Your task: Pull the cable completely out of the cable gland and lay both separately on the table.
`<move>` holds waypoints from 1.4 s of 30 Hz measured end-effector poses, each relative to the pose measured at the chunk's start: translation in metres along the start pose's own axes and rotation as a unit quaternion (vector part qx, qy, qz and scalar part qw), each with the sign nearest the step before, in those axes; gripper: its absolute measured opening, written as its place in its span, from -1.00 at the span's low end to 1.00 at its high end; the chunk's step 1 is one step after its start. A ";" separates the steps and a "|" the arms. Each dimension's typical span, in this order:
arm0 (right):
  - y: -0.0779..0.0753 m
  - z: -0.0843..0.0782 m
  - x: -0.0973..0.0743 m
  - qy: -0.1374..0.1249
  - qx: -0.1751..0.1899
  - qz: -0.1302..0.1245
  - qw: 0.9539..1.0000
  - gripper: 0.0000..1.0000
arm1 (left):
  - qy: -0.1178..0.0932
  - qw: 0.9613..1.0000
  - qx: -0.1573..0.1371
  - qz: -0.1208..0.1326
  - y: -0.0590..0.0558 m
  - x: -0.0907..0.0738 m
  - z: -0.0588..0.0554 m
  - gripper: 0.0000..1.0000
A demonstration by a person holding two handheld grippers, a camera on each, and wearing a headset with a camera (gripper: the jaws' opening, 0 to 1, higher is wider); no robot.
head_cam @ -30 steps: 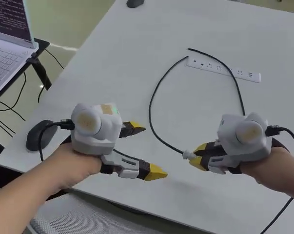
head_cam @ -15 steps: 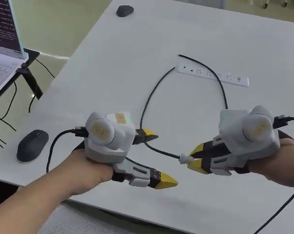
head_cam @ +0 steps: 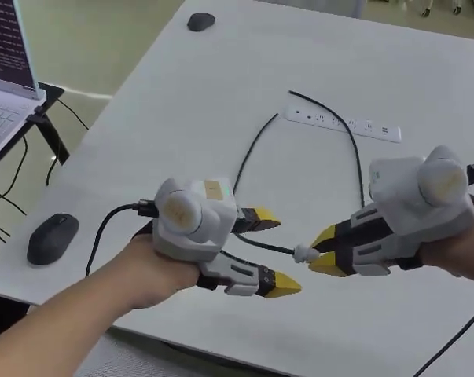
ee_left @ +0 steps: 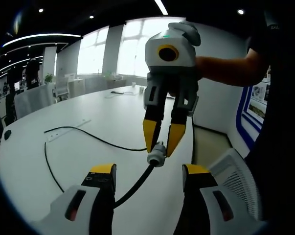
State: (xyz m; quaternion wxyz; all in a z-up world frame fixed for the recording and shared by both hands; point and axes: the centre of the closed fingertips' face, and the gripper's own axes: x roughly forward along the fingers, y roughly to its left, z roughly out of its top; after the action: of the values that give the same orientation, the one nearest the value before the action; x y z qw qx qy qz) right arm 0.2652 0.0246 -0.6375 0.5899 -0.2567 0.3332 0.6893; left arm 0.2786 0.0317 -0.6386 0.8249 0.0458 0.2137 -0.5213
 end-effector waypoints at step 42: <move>0.020 -0.002 -0.011 -0.029 -0.041 0.036 0.998 -0.87 | -0.052 0.998 0.000 -0.047 -0.028 0.003 0.013 -0.65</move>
State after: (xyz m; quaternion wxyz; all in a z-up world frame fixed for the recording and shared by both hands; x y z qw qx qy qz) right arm 0.2469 0.0145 -0.6276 0.5630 -0.2483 0.2965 0.7304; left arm 0.2591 0.0127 -0.6236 0.8097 0.0085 0.1720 -0.5610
